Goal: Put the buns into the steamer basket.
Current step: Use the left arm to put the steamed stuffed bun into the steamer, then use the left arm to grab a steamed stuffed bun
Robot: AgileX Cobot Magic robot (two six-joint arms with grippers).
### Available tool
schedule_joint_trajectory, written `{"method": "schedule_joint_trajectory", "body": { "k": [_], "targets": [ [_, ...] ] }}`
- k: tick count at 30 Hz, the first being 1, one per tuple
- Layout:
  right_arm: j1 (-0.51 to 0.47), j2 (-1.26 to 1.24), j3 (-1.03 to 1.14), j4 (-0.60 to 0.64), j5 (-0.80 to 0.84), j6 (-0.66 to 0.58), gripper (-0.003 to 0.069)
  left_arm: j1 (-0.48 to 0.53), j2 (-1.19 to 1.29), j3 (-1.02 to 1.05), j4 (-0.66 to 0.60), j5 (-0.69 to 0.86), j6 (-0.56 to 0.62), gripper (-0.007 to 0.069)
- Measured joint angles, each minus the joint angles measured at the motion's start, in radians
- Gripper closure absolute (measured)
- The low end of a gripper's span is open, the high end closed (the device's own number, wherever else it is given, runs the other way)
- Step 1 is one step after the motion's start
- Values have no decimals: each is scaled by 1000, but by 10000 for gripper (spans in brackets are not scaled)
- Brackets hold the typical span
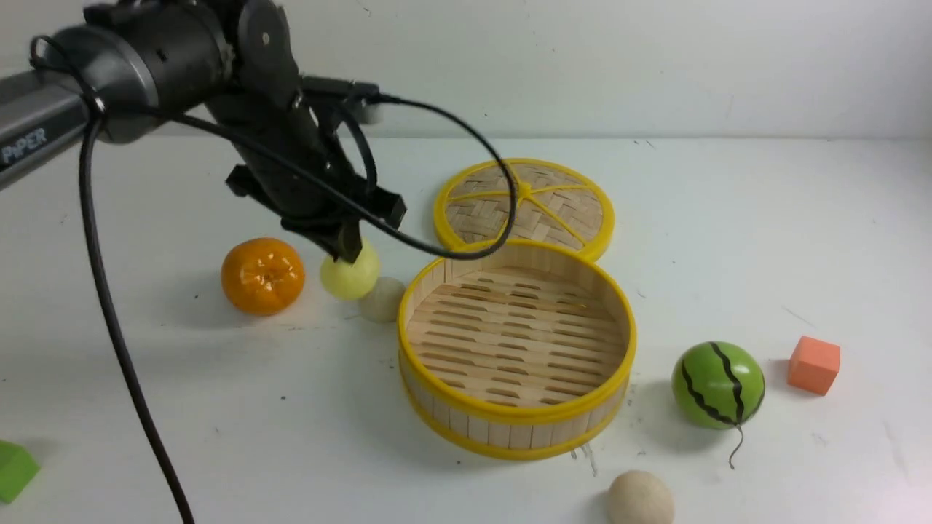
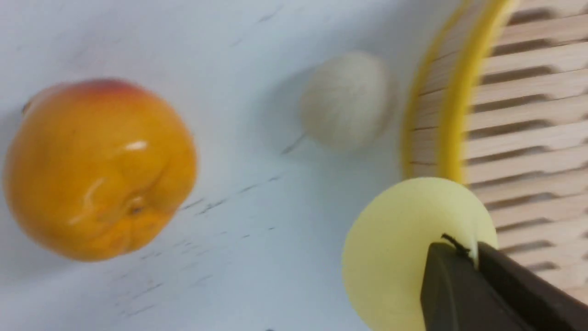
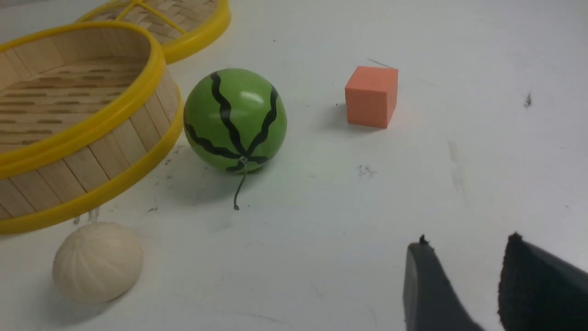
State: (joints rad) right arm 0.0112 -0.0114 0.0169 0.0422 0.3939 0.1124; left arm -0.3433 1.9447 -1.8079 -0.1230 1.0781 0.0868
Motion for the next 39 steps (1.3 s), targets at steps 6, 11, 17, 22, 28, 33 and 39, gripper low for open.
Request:
{"method": "schedule_joint_trajectory", "body": {
  "k": [6, 11, 17, 22, 28, 33, 39],
  "targets": [
    [0, 0, 0, 0, 0, 0, 420, -127, 60, -53, -80, 5, 43, 638],
    [0, 0, 0, 0, 0, 0, 420, -153, 173, -79, -36, -21, 19, 638],
    [0, 0, 0, 0, 0, 0, 420, -153, 232, -132, 32, -31, -64, 624],
    [0, 0, 0, 0, 0, 0, 420, -153, 233, -144, 34, -33, -70, 527],
    [0, 0, 0, 0, 0, 0, 420, -153, 212, -146, 37, -24, -87, 258],
    [0, 0, 0, 0, 0, 0, 420, -136, 118, -147, 77, 9, -87, 184],
    [0, 0, 0, 0, 0, 0, 420, -11, 103, -129, 50, 37, -69, 372]
  ]
}}
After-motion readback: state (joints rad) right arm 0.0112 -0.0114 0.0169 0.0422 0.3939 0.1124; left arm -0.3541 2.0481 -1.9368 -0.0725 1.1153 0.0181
